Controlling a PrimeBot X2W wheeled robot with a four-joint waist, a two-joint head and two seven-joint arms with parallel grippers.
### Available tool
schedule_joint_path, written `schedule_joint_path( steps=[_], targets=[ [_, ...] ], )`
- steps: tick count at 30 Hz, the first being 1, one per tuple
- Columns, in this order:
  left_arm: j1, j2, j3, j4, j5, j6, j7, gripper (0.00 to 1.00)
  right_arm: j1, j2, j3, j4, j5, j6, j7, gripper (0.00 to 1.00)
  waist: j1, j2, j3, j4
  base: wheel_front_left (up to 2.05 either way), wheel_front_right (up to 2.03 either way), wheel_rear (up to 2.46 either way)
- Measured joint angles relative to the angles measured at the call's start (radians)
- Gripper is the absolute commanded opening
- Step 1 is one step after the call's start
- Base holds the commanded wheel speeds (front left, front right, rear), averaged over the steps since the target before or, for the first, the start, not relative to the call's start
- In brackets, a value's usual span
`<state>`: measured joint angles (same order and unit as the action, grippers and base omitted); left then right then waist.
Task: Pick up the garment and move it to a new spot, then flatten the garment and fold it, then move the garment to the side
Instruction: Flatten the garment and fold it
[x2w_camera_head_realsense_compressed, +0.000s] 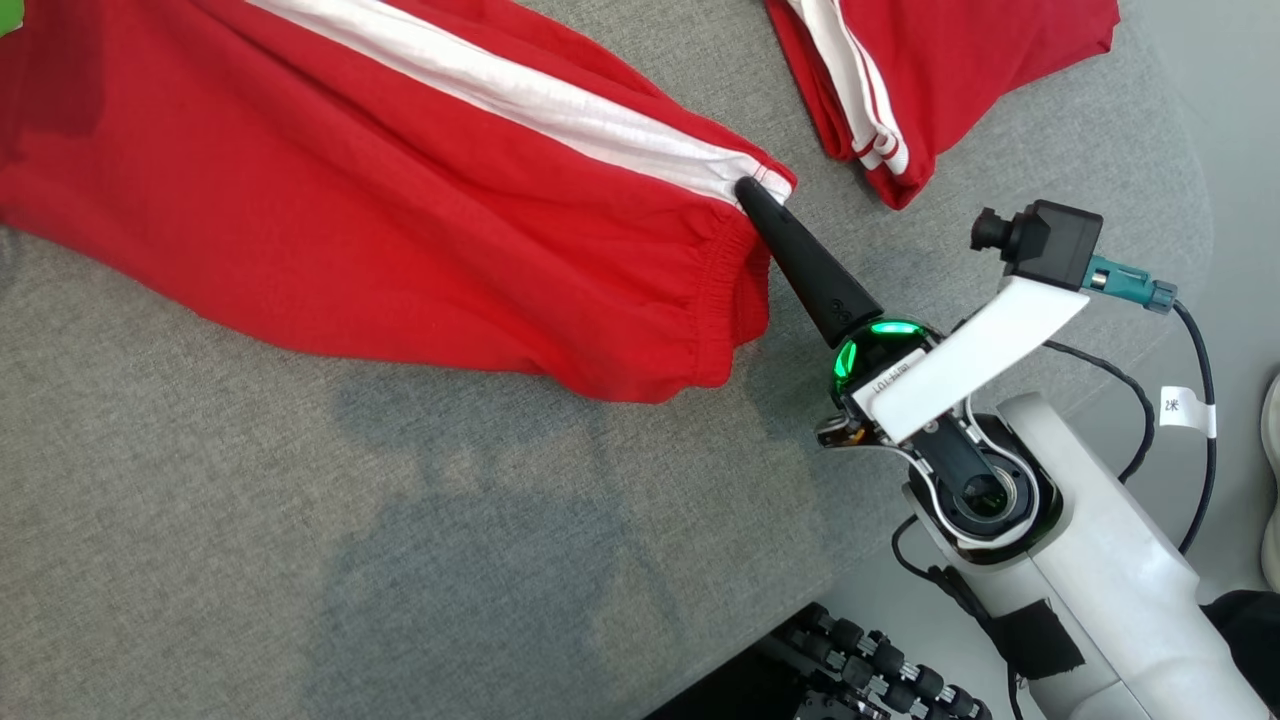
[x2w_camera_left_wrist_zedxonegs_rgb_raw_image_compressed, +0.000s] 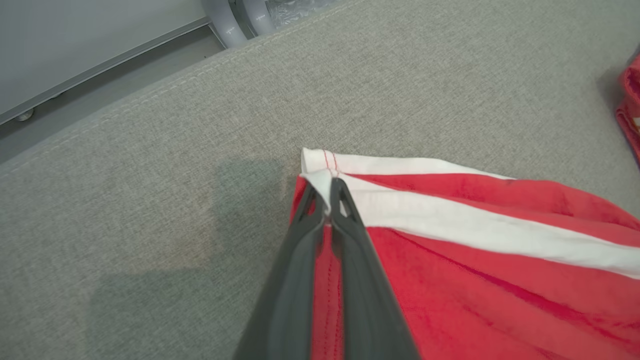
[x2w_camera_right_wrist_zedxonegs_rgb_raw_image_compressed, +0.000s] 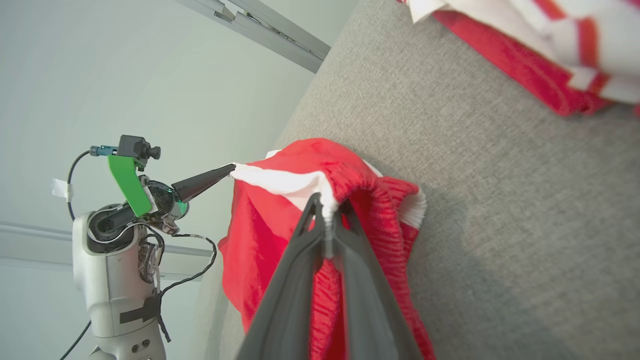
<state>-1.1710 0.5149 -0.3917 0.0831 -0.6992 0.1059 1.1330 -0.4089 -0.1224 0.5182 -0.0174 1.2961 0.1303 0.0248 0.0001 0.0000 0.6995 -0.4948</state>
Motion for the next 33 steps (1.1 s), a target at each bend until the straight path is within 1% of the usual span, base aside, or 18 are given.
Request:
schedule_joint_path(
  steps=[1,2,3,4,5,7,8,9,10,14,17,19,21,26,29,31,32,33],
  targets=[
    [0.0,-0.002,0.0,0.011,0.0,0.0,-0.001,0.0,-0.003,0.0,-0.001,0.001,0.0,0.0,-0.005,0.19,0.0,0.0,-0.002,0.001,0.0,0.0,0.0],
    [0.0,-0.006,0.0,0.017,0.0,0.0,-0.008,0.0,-0.005,-0.001,-0.002,0.004,-0.002,0.0,-0.011,0.38,0.0,0.0,-0.005,0.002,0.0,0.0,0.0],
    [0.0,-0.011,0.0,0.024,0.0,-0.001,-0.009,0.0,-0.006,-0.003,-0.005,0.007,-0.005,0.0,-0.019,0.8,0.0,0.0,-0.008,0.003,0.0,0.0,0.0],
    [0.0,-0.018,-0.001,0.034,0.0,-0.002,-0.014,0.0,-0.007,-0.006,-0.011,0.011,-0.007,0.0,-0.029,1.0,-0.0001,0.0,-0.011,0.005,0.0,0.0,0.0],
    [0.0,-0.025,-0.002,0.041,0.0,-0.002,-0.019,0.0,-0.009,-0.011,-0.016,0.014,-0.01,0.0,-0.034,1.0,-0.0001,0.0,-0.014,0.006,0.0,0.0,0.0],
    [0.0,-0.03,-0.004,0.053,0.0,-0.002,-0.029,0.37,-0.013,-0.027,-0.021,0.019,-0.022,0.0,-0.044,1.0,-0.0001,0.0,-0.02,0.009,0.0,0.0,0.0],
    [0.0,-0.03,-0.004,0.061,0.0,-0.006,-0.034,0.82,-0.013,-0.036,-0.025,0.021,-0.027,0.0,-0.052,1.0,-0.0001,0.0,-0.024,0.011,0.0,0.0,0.0],
    [0.001,-0.03,-0.004,0.07,0.0,-0.01,-0.043,0.97,-0.013,-0.045,-0.027,0.024,-0.033,0.0,-0.058,1.0,-0.0001,0.0,-0.028,0.013,0.0,0.0,0.0],
    [0.001,-0.03,-0.005,0.076,0.0,-0.01,-0.049,1.0,-0.013,-0.053,-0.028,0.025,-0.04,0.0,-0.062,1.0,0.0,0.0,-0.032,0.015,0.0,0.0,0.0],
    [0.004,-0.037,-0.007,0.099,-0.001,-0.026,-0.072,1.0,-0.013,-0.087,-0.025,0.025,-0.071,0.0,-0.073,1.0,-0.0001,0.0,-0.051,0.025,0.0,0.0,0.0],
    [0.009,-0.069,-0.001,0.1,-0.021,-0.04,-0.111,1.0,-0.011,-0.113,-0.021,0.026,-0.091,0.0,-0.085,1.0,-0.0001,0.0,-0.068,0.035,0.0,0.0,0.0],
    [0.014,-0.093,-0.005,0.097,-0.033,-0.058,-0.125,1.0,-0.005,-0.133,-0.016,0.025,-0.112,0.0,-0.094,1.0,-0.0001,0.0,-0.08,0.043,0.0,0.0,0.0],
    [0.025,-0.102,-0.005,0.089,-0.033,-0.069,-0.158,1.0,0.006,-0.159,-0.016,0.022,-0.165,0.0,-0.128,1.0,-0.0001,0.0,-0.092,0.051,0.0,0.0,0.0],
    [0.055,-0.087,0.039,0.032,-0.033,-0.102,-0.265,1.0,0.016,-0.226,-0.051,0.043,-0.352,-0.002,-0.243,1.0,-0.0001,0.0,-0.13,0.069,0.0,0.0,0.0],
    [0.13,-0.083,0.066,0.004,-0.041,-0.123,-0.341,1.0,0.032,-0.267,-0.061,0.059,-0.486,-0.042,-0.28,1.0,-0.0001,0.0,-0.156,0.078,0.0,0.0,0.0],
    [0.185,-0.084,0.074,-0.006,-0.038,-0.127,-0.402,1.0,0.039,-0.284,-0.09,0.063,-0.543,-0.078,-0.288,1.0,-0.0001,0.0,-0.174,0.084,0.0,0.0,0.0],
    [0.214,-0.076,0.068,-0.016,-0.021,-0.146,-0.438,1.0,0.042,-0.289,-0.103,0.063,-0.573,-0.095,-0.289,1.0,-0.0001,0.0,-0.183,0.088,0.0,0.0,0.0],
    [0.244,-0.071,0.067,-0.024,-0.004,-0.151,-0.475,1.0,0.046,-0.29,-0.116,0.062,-0.596,-0.111,-0.289,1.0,-0.0001,0.0,-0.193,0.091,0.0,0.0,0.0]
  ],
)
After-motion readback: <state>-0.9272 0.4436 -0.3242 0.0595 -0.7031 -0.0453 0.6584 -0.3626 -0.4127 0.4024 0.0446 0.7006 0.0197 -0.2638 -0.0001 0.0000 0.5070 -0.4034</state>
